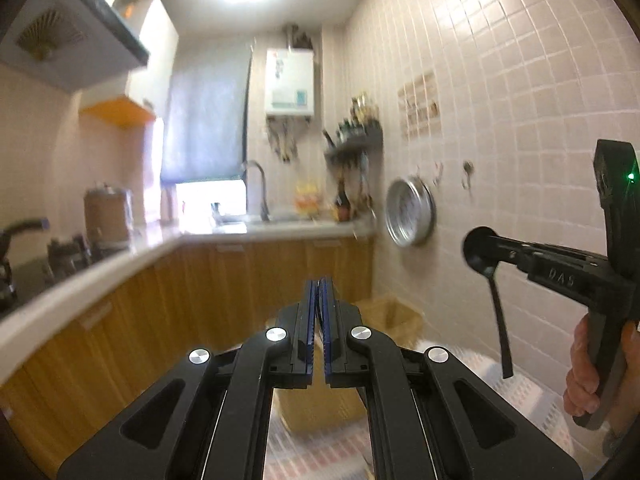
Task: Organize utensils
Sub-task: 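Carry the black ladle into the beige caddy and open the right tool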
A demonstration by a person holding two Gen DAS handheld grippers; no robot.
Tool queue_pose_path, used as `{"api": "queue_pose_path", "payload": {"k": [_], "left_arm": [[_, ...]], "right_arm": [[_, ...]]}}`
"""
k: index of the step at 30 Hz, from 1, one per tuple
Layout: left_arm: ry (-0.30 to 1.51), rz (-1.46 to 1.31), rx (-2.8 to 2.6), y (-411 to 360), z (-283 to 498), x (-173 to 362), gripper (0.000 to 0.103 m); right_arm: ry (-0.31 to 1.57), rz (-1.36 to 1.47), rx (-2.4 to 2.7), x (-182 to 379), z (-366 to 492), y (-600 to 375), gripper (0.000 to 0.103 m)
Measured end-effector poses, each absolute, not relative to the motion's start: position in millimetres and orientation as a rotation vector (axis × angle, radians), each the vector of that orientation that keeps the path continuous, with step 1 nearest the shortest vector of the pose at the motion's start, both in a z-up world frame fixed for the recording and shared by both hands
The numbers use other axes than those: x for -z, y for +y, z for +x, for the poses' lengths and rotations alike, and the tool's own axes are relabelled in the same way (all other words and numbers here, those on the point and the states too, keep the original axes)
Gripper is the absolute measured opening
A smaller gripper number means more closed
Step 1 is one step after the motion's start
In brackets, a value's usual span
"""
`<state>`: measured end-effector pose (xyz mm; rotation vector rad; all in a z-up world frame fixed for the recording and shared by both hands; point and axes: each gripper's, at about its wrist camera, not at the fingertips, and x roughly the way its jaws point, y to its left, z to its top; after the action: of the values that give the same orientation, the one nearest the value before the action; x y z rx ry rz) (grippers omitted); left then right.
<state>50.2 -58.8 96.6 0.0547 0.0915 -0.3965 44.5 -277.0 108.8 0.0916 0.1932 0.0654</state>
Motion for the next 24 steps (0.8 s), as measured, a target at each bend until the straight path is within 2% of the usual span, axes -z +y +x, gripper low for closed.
{"api": "queue_pose_path", "payload": {"k": [13, 24], "left_arm": [[-0.077, 0.123, 0.271, -83.4, 108.2, -137.2, 0.001], [-0.148, 0.231, 0.161, -101.5, 148.1, -131.4, 0.001]], "right_arm": [[0.073, 0.097, -0.031, -113.9, 107.7, -278.7, 0.002], [0.045, 0.149, -0.056, -108.5, 152.9, -288.6, 0.002]]}}
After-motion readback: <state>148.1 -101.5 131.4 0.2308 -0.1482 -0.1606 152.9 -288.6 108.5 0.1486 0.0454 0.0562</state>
